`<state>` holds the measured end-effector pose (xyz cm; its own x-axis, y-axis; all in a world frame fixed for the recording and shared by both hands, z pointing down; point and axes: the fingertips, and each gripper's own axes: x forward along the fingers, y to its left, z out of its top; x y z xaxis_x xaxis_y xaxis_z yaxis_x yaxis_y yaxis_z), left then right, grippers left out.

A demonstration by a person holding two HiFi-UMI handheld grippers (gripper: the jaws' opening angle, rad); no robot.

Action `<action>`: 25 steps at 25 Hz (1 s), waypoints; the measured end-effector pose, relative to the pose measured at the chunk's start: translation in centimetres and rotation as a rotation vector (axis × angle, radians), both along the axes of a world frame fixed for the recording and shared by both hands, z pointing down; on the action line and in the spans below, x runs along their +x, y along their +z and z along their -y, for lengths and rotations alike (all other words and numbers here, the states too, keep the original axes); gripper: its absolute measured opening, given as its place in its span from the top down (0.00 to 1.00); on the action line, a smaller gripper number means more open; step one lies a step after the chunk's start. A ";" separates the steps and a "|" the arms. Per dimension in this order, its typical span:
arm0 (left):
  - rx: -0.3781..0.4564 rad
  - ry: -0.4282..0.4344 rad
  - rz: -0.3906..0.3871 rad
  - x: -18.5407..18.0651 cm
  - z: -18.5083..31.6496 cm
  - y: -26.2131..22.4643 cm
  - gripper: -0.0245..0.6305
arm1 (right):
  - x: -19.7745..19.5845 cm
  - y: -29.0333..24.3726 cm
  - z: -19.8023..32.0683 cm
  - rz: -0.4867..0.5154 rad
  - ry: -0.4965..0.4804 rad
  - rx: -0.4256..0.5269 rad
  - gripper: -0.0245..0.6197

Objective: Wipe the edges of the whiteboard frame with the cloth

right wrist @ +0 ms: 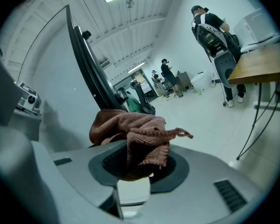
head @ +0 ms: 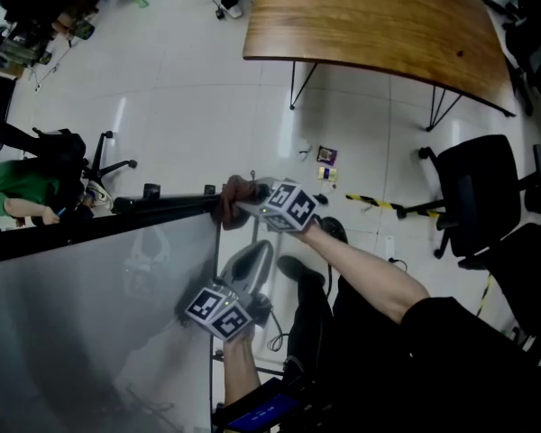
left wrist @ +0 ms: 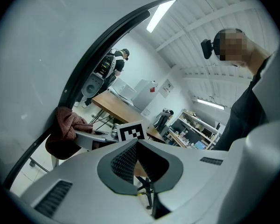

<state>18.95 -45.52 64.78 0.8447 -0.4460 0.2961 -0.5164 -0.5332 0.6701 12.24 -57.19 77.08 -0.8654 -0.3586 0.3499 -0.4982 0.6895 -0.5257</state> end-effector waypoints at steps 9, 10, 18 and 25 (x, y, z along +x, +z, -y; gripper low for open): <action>-0.021 -0.001 0.006 -0.9 -0.8 0.8 0.98 | -0.3 3.1 -0.6 -0.080 0.068 -0.057 0.77; -0.021 0.000 0.008 -1.0 -0.9 0.9 0.98 | -0.4 3.4 -0.6 -0.089 0.075 -0.063 0.77; -0.028 0.010 0.009 -2.1 -2.0 1.2 0.98 | -1.4 4.9 -1.6 -0.213 0.086 -0.054 0.76; -0.021 0.031 0.005 -2.8 -2.9 1.1 0.98 | -3.8 3.6 -2.3 -0.298 0.034 0.134 0.76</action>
<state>16.12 -42.61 65.85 0.8565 -0.4131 0.3094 -0.5031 -0.5347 0.6789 8.46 -54.90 80.65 -0.7189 -0.4453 0.5338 -0.6403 0.7232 -0.2589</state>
